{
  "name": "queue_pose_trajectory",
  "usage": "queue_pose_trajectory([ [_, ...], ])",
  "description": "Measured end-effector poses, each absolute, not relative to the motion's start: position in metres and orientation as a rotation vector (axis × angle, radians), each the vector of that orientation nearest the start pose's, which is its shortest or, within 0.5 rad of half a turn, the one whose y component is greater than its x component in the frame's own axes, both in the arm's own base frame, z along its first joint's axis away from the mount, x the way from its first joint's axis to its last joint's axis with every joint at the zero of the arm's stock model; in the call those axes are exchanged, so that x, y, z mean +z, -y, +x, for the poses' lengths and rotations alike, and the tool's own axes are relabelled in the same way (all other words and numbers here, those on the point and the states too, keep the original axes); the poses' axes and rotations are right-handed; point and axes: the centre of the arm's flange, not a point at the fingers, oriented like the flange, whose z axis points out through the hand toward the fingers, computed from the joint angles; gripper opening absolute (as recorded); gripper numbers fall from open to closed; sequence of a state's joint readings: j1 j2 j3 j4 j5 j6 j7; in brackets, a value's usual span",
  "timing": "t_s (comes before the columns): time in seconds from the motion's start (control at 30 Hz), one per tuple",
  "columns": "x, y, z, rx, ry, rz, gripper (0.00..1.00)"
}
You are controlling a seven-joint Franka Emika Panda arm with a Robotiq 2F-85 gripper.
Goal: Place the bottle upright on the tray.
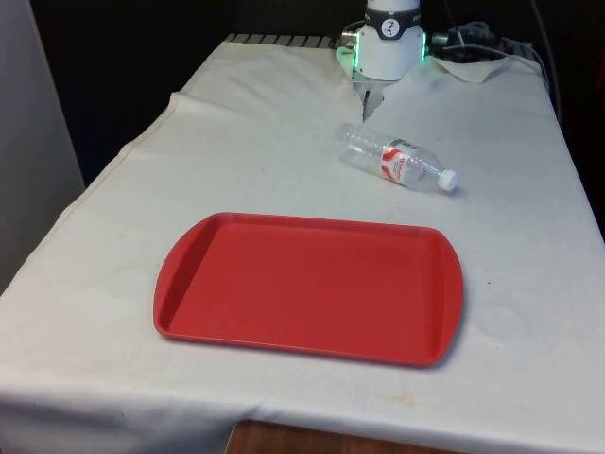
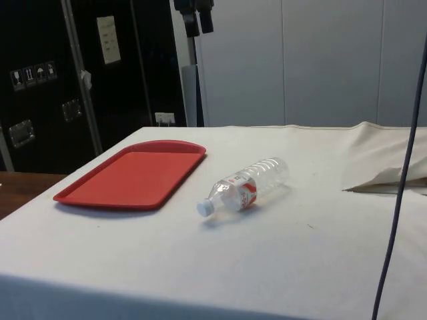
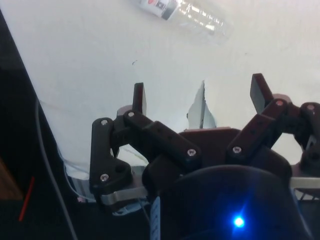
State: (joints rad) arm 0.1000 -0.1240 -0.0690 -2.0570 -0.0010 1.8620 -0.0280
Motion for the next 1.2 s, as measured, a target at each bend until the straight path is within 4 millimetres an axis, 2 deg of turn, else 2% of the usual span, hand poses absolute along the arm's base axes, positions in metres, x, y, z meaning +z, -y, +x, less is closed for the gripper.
queue_pose_trajectory([
  [1.2,0.490,-0.036,0.430,0.088,0.125,-3.164,1.00],
])
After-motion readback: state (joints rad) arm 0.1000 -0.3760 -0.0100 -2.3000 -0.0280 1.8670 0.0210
